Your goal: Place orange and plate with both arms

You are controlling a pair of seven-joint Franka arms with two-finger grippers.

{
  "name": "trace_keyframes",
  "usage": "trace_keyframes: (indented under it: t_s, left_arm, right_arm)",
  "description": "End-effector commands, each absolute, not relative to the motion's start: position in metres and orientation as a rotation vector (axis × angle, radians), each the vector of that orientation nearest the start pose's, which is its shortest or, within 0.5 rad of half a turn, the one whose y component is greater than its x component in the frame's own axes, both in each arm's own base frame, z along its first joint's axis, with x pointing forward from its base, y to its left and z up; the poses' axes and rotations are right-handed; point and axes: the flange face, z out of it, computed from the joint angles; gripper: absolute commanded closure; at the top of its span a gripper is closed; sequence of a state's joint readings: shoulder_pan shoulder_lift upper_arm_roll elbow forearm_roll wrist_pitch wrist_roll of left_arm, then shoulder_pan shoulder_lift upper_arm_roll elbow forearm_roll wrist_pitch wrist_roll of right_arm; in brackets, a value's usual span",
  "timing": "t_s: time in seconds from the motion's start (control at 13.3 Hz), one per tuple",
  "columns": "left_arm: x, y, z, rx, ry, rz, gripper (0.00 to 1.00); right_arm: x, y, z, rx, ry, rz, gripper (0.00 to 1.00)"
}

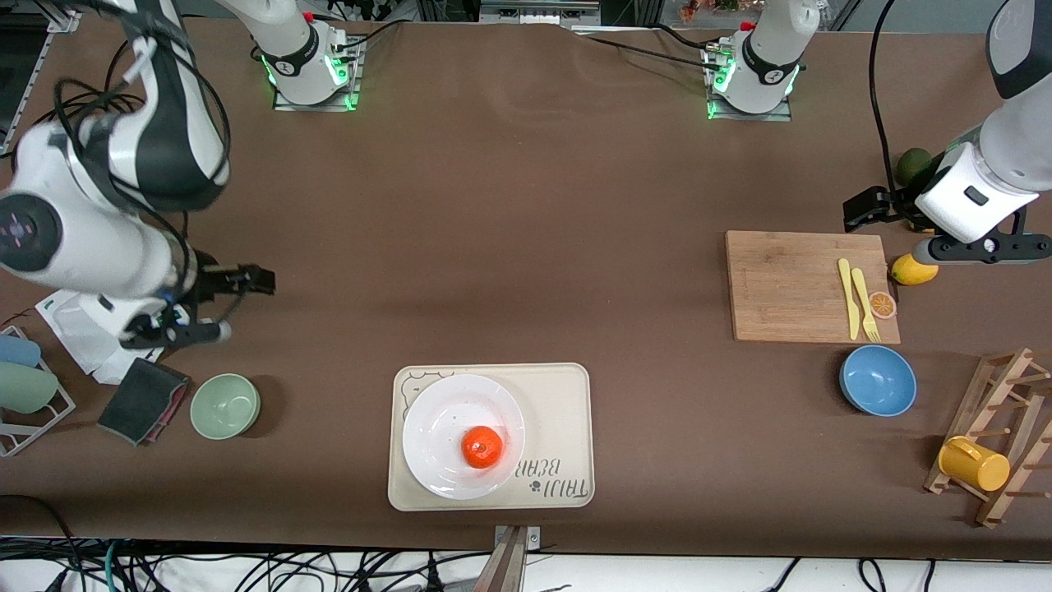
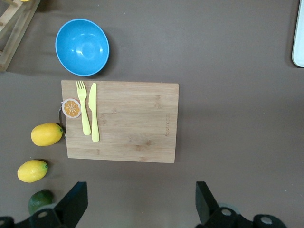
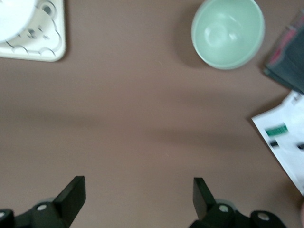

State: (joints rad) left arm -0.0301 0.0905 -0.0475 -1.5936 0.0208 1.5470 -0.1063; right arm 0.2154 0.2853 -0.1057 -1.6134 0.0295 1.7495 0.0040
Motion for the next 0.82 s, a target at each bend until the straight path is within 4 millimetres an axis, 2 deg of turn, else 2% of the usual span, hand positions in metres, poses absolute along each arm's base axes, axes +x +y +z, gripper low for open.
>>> trace_keyframes:
  t_s: [0.0, 0.22, 0.38, 0.45, 0.53, 0.75]
  left_arm:
    - [0.575, -0.040, 0.566, -3.116, -0.023, 0.206, 0.00]
    - [0.575, -0.040, 0.566, -3.116, -0.023, 0.206, 0.00]
    - [0.575, -0.040, 0.566, -3.116, -0.023, 0.206, 0.00]
    - [0.575, -0.039, 0.566, -3.116, -0.026, 0.206, 0.00]
    - [0.576, -0.038, 0.567, -3.118, -0.028, 0.204, 0.00]
    - [0.576, -0.038, 0.567, -3.116, -0.028, 0.204, 0.00]
  right_arm:
    - [0.566, 0.036, 0.491, -3.147, -0.068, 0.154, 0.00]
    - [0.534, 0.006, 0.544, -3.165, -0.015, 0.274, 0.00]
    - [0.528, -0.001, 0.560, -3.173, 0.012, 0.336, 0.00]
    - [0.529, -0.011, 0.568, -3.159, 0.044, 0.316, 0.00]
    - [0.529, -0.012, 0.578, -3.159, 0.051, 0.299, 0.00]
    - [0.534, -0.026, 0.574, -3.137, 0.115, 0.305, 0.00]
